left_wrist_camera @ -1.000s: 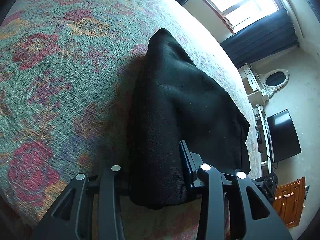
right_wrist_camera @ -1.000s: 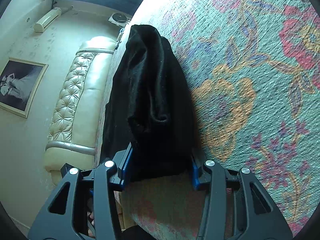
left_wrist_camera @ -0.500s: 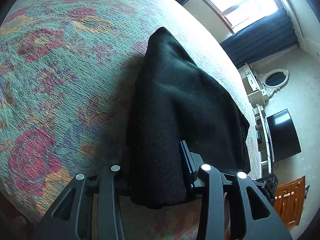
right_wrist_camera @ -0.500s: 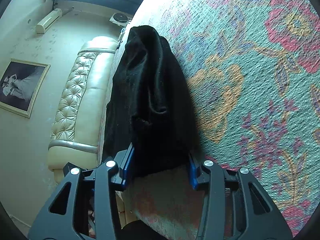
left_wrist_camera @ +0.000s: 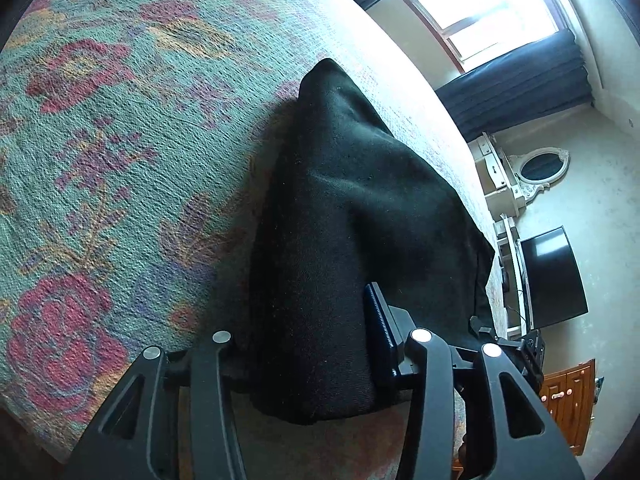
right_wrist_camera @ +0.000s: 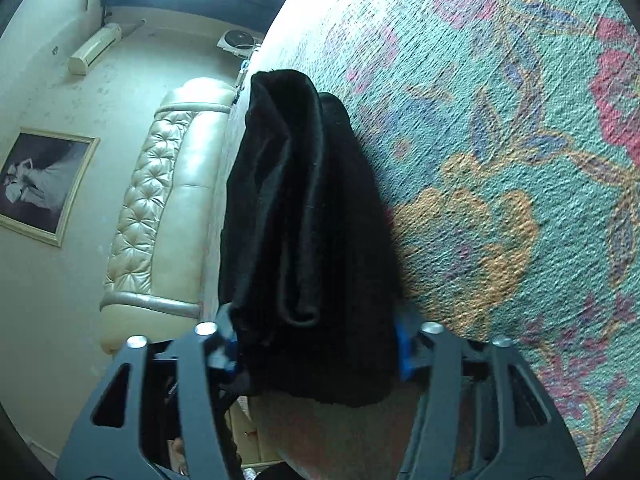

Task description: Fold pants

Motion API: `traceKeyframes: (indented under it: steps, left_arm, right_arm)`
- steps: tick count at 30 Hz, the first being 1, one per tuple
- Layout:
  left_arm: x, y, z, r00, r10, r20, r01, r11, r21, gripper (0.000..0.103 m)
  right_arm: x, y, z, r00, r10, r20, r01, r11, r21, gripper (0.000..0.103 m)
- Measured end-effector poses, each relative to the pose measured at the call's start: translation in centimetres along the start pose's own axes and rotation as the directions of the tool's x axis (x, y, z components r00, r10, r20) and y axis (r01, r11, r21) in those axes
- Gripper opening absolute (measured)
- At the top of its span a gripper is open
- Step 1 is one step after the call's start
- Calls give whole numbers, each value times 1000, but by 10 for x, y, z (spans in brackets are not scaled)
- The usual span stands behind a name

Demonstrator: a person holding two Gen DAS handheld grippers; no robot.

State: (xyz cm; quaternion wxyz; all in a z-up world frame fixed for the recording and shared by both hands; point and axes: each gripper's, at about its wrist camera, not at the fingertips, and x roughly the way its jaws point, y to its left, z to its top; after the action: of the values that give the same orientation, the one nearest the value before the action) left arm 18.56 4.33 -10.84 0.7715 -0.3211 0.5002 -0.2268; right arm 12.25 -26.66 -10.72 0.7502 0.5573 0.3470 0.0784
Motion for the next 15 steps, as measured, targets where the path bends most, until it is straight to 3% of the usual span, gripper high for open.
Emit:
traceKeyframes:
  steps: [6,10,15]
  left_arm:
    - [-18,-18,-14,998,60,20,-61,997,45,39]
    - [-23,-15,-27,998,56,-14,-56,998,5,39]
    - [-24,-19,-37,997,71,-20,-71,997,27,39]
  right_arm:
    - [-21,6,-14,1000,22,2,-22,1000,-16,38]
    - [-30,4,-20,1000,10,-21,-10,1000,-21,38]
    - [-42,-2,-35,1000,-1,-26,1,1000,-19,38]
